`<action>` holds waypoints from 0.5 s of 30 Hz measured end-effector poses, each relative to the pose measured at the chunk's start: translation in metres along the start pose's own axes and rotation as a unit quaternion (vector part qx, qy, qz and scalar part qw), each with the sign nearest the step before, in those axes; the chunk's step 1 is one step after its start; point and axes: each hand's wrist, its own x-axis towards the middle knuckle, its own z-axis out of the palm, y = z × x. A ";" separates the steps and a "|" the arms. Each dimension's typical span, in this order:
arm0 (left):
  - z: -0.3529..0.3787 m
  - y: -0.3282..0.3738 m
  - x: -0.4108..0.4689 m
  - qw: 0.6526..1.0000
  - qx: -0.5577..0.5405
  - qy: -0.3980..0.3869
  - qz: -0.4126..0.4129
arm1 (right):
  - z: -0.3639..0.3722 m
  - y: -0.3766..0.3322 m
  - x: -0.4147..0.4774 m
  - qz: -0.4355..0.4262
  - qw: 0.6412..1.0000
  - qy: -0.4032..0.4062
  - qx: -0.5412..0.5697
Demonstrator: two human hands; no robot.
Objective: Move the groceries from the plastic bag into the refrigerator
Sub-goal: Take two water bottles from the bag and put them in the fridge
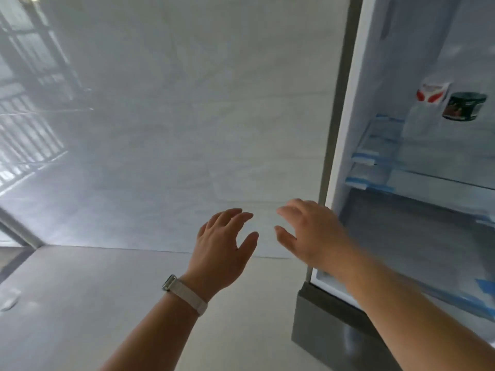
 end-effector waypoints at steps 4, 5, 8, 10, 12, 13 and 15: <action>-0.055 -0.068 -0.063 0.997 0.032 0.027 -0.061 | 0.019 -0.098 0.009 -0.060 0.998 -0.007 0.024; -0.069 -0.085 -0.080 0.996 0.038 0.033 -0.078 | 0.024 -0.124 0.009 -0.077 0.997 -0.013 0.024; -0.107 -0.130 -0.134 0.989 0.046 0.058 -0.131 | 0.038 -0.199 0.008 -0.129 0.991 -0.034 0.033; -0.130 -0.156 -0.170 0.981 0.055 0.078 -0.168 | 0.048 -0.247 0.008 -0.164 0.985 -0.045 0.041; -0.151 -0.178 -0.208 0.972 0.061 0.098 -0.206 | 0.057 -0.294 0.005 -0.202 0.977 -0.056 0.046; -0.162 -0.189 -0.227 0.966 0.063 0.108 -0.224 | 0.061 -0.317 0.003 -0.222 0.972 -0.059 0.050; -0.182 -0.208 -0.262 0.954 0.068 0.134 -0.260 | 0.068 -0.361 0.001 -0.261 0.962 -0.068 0.052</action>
